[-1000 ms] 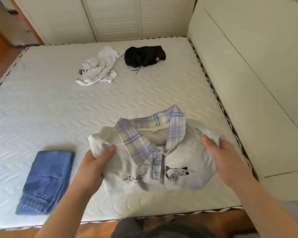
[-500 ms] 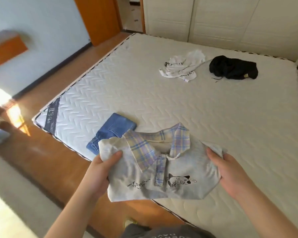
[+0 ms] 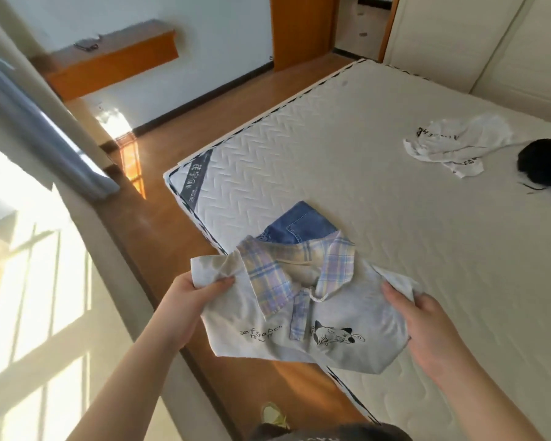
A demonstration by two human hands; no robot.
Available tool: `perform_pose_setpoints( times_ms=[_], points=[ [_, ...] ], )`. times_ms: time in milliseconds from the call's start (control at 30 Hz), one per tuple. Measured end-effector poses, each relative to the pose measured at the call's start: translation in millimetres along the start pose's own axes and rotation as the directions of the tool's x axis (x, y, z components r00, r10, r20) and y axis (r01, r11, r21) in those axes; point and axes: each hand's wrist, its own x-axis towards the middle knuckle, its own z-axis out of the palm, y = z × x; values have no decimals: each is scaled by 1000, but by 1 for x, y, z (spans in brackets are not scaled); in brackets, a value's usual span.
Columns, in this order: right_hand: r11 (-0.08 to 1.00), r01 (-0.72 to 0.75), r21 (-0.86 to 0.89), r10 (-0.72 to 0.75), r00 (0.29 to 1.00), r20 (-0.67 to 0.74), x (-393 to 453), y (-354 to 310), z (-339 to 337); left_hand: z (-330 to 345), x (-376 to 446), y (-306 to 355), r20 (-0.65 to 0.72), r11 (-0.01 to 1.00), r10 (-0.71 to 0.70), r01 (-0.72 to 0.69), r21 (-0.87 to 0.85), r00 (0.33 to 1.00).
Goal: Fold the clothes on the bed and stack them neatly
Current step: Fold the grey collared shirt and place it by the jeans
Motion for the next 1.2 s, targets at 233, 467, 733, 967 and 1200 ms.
perform_pose_setpoints(
  times_ms=[233, 467, 733, 967, 1200],
  points=[
    [994, 45, -96, -32, 990, 135, 38, -12, 47, -38, 9, 6, -127, 999, -3, -1, -33, 992],
    [989, 55, -140, -4, 939, 343, 109, -38, 91, -61, 20, 4, -324, 991, -47, 3, -136, 945],
    [982, 73, -177, 35, 841, 540, 174, -59, 183, -113, 20, -1, -495, 976, -78, -35, -216, 865],
    [965, 73, -253, 99, 790, 605, 219, -47, 292, -194, 39, -22, -577, 952, -104, -87, -294, 810],
    [968, 97, -231, 56, 813, 579, 252, -51, 417, -291, 87, -21, -551, 934, -108, -105, -340, 827]
  ],
)
